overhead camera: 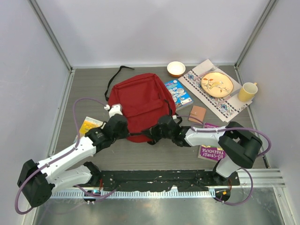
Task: Pack the student bag
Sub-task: Unzip the student bag at the center of the board.
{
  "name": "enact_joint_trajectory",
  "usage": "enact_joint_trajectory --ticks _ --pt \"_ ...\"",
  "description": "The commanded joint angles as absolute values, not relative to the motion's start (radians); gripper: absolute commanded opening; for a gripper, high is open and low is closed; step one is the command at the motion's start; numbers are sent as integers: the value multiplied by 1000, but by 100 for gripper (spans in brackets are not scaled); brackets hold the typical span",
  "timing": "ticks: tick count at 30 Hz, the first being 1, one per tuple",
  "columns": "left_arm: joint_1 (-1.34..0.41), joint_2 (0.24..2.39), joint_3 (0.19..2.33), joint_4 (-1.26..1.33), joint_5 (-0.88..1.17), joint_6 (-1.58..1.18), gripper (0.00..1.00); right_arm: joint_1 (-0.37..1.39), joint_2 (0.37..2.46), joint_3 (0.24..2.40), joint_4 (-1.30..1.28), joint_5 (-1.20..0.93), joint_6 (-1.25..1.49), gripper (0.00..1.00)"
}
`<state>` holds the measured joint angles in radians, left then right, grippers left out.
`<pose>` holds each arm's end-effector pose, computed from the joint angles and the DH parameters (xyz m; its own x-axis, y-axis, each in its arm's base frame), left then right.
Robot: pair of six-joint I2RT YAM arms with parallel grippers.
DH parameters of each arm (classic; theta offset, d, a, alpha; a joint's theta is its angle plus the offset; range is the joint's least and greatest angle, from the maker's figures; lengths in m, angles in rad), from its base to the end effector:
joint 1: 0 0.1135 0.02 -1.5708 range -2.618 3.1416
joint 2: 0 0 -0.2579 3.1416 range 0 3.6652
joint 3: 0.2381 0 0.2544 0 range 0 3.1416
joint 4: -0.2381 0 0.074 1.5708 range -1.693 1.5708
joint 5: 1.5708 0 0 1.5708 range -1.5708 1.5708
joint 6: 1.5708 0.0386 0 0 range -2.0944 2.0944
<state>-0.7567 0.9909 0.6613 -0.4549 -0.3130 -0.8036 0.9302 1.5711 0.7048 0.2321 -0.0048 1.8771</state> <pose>0.1611 -0.1358 0.2278 -0.7127 -0.2690 -0.6479 -0.0264 0.9332 -0.3585 0.1891 0.2540 0.1552 -0.6598 0.7101 0.2456 0.5801 0.2737 0.7672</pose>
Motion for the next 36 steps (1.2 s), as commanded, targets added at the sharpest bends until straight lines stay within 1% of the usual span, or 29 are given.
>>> enact_joint_trajectory --ticks 1,3,6,10,15,17,21,25,30,36 --pt "-752 1025 690 -528 -483 -790 0 936 1520 677 207 -8 1760 1" --pt "-736 1073 710 -575 -560 -790 0 931 1496 654 175 -5 1695 1" --pt "-677 1126 741 -584 -572 -769 0 925 1483 623 170 -5 1655 1" --pt "-556 1147 746 -560 -514 -746 0 902 1505 604 210 -60 1640 1" --pt "-490 1150 758 -514 -534 -672 0 893 1537 612 247 -106 1614 1" --pt "-417 1196 773 -511 -486 -655 0 891 1552 611 258 -127 1606 1" --pt "-364 1244 813 -465 -502 -629 0 890 1559 597 282 -150 1595 1" --pt "-261 1313 862 -417 -431 -604 0 890 1551 606 272 -156 1571 1" --pt "-203 1425 937 -362 -374 -563 0 891 1548 630 255 -163 1528 1" --pt "-129 1493 986 -336 -287 -594 0 890 1568 649 255 -179 1506 1"
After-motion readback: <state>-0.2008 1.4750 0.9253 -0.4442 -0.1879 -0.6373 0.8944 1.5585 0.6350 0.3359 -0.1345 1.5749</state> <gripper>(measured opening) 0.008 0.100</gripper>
